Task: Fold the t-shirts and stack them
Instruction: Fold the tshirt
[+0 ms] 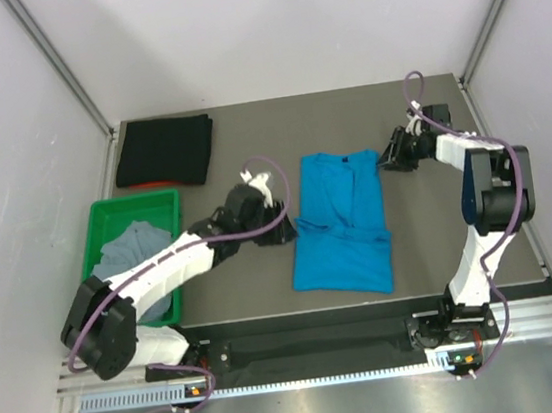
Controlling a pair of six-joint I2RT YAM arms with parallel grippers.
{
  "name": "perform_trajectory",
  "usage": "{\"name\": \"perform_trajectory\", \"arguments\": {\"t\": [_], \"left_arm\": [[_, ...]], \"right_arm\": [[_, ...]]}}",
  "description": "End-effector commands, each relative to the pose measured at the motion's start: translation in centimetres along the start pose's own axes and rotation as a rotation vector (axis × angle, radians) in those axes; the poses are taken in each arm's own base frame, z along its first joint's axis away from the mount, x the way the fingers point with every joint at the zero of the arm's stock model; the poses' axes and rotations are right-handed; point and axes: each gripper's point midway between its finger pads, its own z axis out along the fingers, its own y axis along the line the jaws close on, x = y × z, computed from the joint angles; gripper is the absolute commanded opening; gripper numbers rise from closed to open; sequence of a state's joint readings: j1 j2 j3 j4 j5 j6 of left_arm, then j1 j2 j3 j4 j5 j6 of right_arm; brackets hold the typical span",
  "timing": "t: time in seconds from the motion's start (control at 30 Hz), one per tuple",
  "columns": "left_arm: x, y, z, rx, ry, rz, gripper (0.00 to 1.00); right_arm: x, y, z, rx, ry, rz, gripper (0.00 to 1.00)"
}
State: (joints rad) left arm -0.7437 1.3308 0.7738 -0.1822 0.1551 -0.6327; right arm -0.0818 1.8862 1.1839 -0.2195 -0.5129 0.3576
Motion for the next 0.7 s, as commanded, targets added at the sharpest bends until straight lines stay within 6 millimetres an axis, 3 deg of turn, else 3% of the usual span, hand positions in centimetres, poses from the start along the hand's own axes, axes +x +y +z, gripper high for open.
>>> {"name": "perform_trajectory", "arguments": {"t": [0.0, 0.27, 0.33, 0.47, 0.67], "left_arm": [[-4.7, 1.0, 0.0, -0.027, -0.047, 0.018, 0.46], [-13.0, 3.5, 2.1, 0.013, -0.111, 0.004, 0.44], [-14.1, 4.2, 2.6, 0.003, -0.106, -0.003, 0.44], [-15.7, 5.9, 2.7, -0.001, -0.122, -0.035, 0.43], [-15.9, 7.4, 3.0, -0.002, -0.105, -0.042, 0.44]], "right_arm": [[-2.3, 1.6, 1.6, -0.049, -0.013, -0.075, 0.35], [-4.6, 1.2, 4.1, -0.007, 0.012, -0.086, 0.31], [-4.9, 1.1, 4.9, -0.004, 0.015, -0.082, 0.29], [-4.8, 1.1, 6.6, -0.003, 0.038, -0.088, 0.13], [-5.8, 1.4, 7.8, -0.003, 0.026, -0.078, 0.14]]}}
